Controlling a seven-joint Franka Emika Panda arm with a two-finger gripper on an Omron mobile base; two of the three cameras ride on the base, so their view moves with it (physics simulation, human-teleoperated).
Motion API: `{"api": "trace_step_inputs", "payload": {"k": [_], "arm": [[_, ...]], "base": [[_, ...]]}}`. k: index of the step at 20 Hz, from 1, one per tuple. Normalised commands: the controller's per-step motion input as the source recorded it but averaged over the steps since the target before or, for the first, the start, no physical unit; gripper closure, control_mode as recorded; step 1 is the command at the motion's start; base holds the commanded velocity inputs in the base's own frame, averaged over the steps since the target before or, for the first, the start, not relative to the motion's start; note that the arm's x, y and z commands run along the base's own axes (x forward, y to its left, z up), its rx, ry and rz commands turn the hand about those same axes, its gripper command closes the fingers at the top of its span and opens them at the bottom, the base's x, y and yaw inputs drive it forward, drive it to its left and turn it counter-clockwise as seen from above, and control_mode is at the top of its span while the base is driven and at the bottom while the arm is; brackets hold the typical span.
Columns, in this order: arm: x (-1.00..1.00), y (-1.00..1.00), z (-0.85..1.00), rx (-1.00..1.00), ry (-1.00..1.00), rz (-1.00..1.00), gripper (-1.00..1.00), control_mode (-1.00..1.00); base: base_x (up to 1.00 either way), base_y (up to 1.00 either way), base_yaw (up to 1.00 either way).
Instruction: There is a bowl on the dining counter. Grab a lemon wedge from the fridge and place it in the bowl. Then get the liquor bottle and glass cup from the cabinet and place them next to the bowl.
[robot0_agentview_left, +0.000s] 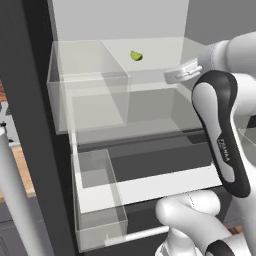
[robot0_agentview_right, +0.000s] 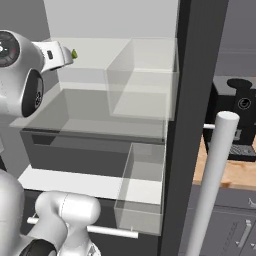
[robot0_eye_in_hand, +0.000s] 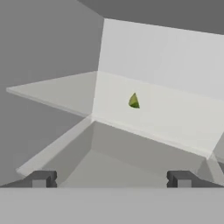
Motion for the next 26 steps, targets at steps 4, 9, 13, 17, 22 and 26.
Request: {"api": "trace_step_inputs", "payload": {"k": [4,9,13,17,22,26], "arm": [[0.28,0.11,0.03,0.02,0.00,0.04,-1.00,-1.00],[0.36,0.02,0.12,0.00,0.00,0.02,-1.00,-1.00],[0.39,0.00,0.02,0.01,-0.04,0.02,-1.00,-1.00],[0.31,0.00,0.00,0.03,-0.14,0.04,-1.00,-1.00],[0.32,0.02,0.00,0.01,-0.05,0.02,-1.00,-1.00],[0.20,0.05,0.00,0.00,0.00,0.04,-1.00,-1.00]], "base": [[0.00,0.00,0.00],[0.00,0.00,0.00],[0.00,0.00,0.00],[0.00,0.00,0.00],[0.00,0.00,0.00],[0.00,0.00,0.00]]}}
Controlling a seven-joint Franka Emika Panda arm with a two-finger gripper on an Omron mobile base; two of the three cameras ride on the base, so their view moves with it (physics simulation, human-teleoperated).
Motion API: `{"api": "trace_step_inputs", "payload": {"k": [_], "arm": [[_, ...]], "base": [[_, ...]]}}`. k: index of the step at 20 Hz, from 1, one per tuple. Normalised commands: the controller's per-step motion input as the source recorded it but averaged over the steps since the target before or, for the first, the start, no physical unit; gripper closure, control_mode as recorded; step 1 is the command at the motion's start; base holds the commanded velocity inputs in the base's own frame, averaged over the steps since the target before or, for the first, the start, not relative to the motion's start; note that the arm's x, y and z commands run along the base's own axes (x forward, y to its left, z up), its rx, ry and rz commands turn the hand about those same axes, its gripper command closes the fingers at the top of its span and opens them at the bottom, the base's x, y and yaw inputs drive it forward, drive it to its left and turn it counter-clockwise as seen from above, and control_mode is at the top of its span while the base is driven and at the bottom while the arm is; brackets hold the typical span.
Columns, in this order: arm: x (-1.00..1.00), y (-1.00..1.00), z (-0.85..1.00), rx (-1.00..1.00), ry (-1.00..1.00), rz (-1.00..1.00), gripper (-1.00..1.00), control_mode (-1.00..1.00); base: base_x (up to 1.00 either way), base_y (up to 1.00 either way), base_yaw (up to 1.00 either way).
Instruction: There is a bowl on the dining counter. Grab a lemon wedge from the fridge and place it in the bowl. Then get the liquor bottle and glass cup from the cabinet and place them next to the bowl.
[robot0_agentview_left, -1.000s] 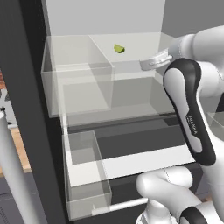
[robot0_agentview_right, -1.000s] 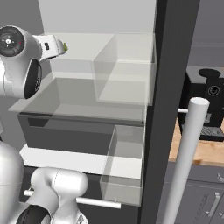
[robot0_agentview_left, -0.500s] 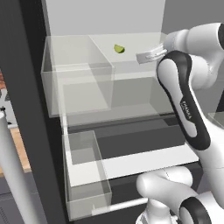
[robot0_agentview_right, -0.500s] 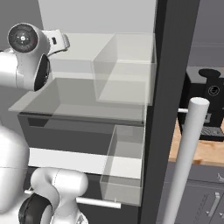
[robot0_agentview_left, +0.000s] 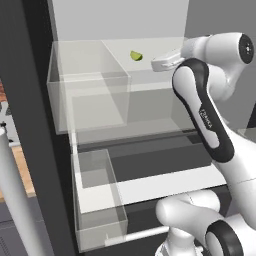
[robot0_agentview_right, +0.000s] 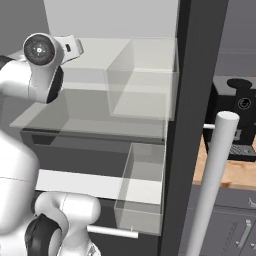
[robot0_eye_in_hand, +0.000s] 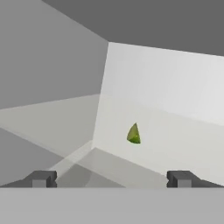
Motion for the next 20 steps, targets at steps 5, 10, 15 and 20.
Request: {"api": "trace_step_inputs", "payload": {"k": [5,10,15,20], "arm": [[0.13,0.06,0.00,0.00,0.05,0.04,-1.00,-1.00],[0.19,0.05,0.00,0.00,0.07,0.02,-1.00,-1.00],[0.19,0.03,0.00,0.00,0.07,0.02,-1.00,-1.00],[0.11,0.00,-0.01,0.00,0.01,0.03,-1.00,-1.00]], "base": [[0.00,0.00,0.00],[0.00,0.00,0.00],[0.00,0.00,0.00],[0.00,0.00,0.00]]}}
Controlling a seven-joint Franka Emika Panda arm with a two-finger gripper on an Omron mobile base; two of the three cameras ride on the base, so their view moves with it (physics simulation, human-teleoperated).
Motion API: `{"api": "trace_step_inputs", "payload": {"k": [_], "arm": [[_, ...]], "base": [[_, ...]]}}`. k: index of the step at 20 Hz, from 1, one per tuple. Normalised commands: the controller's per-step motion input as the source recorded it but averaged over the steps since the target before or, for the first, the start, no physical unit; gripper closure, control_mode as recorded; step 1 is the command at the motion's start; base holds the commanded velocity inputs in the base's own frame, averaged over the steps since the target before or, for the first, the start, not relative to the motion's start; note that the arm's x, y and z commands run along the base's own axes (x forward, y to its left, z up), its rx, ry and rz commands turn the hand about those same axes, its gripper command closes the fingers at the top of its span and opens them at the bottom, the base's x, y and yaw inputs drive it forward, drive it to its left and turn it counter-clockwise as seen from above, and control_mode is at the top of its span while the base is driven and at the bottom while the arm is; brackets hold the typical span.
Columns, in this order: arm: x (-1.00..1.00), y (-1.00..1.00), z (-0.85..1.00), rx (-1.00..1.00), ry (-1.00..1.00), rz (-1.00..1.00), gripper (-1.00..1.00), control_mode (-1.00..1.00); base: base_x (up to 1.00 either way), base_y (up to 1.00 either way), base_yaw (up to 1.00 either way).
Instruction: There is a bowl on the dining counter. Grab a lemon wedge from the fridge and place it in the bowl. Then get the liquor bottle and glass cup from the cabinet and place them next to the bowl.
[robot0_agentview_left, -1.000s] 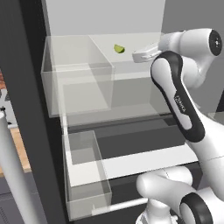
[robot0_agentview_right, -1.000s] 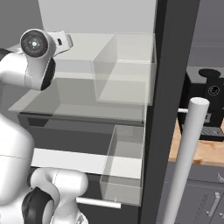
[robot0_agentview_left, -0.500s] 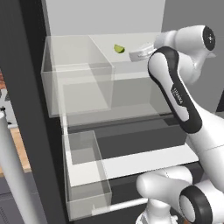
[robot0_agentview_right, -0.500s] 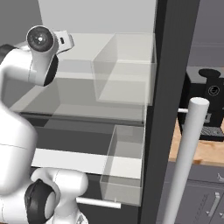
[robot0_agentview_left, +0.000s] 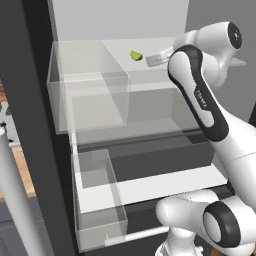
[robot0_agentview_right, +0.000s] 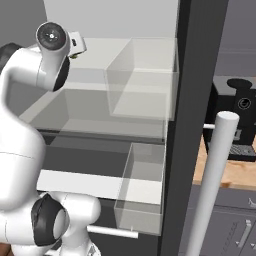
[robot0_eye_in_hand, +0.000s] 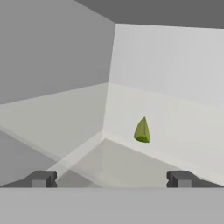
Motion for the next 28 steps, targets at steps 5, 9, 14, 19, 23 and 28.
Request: {"api": "trace_step_inputs", "payload": {"k": [5,9,14,19,23,28], "arm": [[0.02,0.00,0.00,0.00,0.00,0.00,-1.00,-1.00],[0.07,-0.01,0.00,0.00,0.00,0.00,-1.00,-1.00],[0.06,0.00,0.00,0.00,0.00,-0.16,-1.00,-1.00],[0.01,0.00,0.00,0.00,0.00,-0.13,-1.00,-1.00],[0.02,0.00,0.00,0.00,0.00,0.00,-1.00,-1.00],[0.12,0.00,-0.03,0.01,0.03,0.00,-1.00,-1.00]], "base": [[0.00,0.00,0.00],[0.00,0.00,0.00],[0.00,0.00,0.00],[0.00,0.00,0.00],[0.00,0.00,0.00],[0.00,0.00,0.00]]}}
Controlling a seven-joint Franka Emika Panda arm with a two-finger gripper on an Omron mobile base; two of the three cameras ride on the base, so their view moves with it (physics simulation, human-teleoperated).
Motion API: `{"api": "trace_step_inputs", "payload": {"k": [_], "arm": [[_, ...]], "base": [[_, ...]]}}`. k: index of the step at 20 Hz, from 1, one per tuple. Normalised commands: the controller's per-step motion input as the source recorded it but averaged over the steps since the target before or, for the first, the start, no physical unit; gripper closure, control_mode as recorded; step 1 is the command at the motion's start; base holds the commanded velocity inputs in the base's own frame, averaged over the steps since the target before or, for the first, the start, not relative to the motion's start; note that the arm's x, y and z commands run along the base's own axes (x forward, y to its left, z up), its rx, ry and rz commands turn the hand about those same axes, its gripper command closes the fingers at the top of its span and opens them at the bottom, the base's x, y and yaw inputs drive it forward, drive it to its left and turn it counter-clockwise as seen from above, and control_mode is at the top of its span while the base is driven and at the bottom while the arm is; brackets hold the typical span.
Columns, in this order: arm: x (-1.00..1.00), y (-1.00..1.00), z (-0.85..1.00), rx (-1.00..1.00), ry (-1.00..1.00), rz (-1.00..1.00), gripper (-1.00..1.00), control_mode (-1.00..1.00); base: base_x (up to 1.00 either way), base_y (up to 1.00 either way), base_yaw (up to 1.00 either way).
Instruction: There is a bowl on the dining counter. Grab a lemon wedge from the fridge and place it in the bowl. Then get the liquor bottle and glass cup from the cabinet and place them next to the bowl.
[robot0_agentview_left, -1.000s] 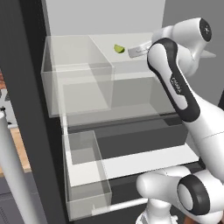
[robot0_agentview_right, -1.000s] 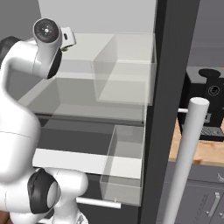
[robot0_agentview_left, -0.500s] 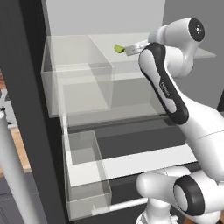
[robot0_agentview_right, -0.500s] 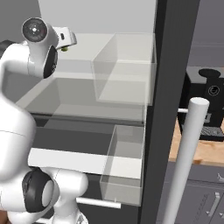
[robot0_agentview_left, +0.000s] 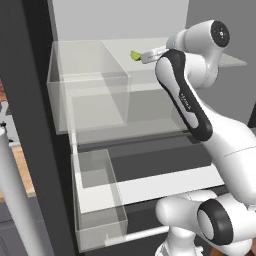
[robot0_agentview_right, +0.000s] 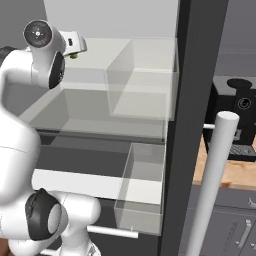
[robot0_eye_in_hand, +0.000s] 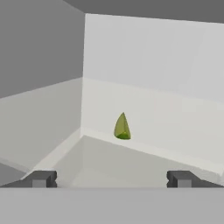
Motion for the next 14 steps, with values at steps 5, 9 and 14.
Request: {"api": "trace_step_inputs", "payload": {"k": [5,9,14], "arm": [[0.11,-0.13,-0.06,0.16,0.03,0.05,-1.00,-1.00],[0.16,-0.10,0.00,0.20,0.02,0.01,-1.00,-1.00],[0.02,-0.05,0.00,0.04,0.01,0.00,-1.00,-1.00]], "base": [[0.00,0.00,0.00],[0.00,0.00,0.00],[0.00,0.00,0.00]]}}
